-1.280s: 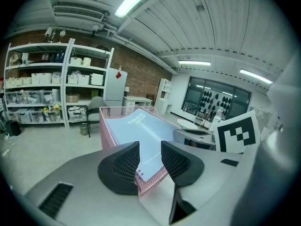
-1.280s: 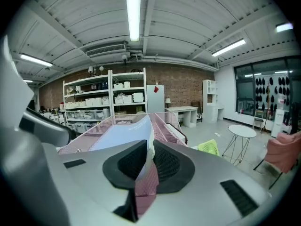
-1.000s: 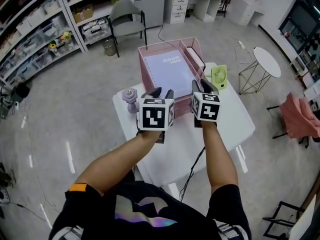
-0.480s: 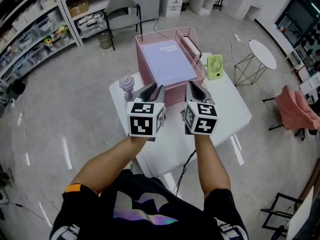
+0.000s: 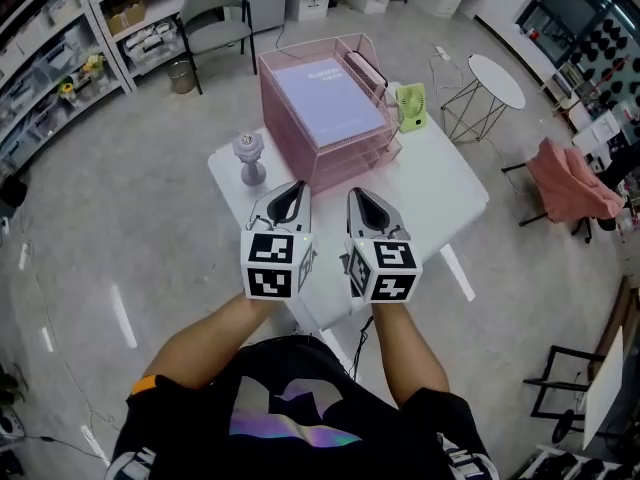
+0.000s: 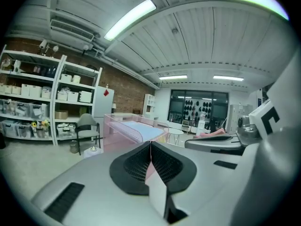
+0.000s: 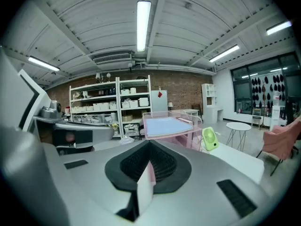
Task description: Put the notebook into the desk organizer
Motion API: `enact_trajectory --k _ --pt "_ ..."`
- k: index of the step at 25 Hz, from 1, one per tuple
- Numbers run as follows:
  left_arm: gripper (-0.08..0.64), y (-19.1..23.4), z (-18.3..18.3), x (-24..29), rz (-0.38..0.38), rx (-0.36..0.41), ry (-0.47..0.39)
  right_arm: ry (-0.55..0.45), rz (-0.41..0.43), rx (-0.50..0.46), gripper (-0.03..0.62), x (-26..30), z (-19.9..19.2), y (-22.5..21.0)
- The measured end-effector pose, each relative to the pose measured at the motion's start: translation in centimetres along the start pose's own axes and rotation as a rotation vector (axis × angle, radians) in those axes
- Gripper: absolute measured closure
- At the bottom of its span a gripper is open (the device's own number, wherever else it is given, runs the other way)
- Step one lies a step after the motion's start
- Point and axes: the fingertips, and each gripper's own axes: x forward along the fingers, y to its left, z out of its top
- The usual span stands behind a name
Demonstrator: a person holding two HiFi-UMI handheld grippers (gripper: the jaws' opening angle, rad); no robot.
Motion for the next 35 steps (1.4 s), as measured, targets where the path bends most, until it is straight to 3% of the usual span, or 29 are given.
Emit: enact_trajectory --k 13,22,35 --pt "0.549 2.8 -6.5 -13.9 -0.116 0.079 0.033 0.041 -0.081 0.073 0.574 -7.7 -7.1 12.7" --pt "0.549 5.6 -11.6 -23.2 -0.132 0.138 0.057 0.059 -0.103 0.103 0.574 -13.3 -11.6 21.4" --pt "0.549 5.0 -13.5 -29.7 -0.167 0.175 0.017 0.044 -0.12 0.105 0.575 -17.9 -13.2 26.4"
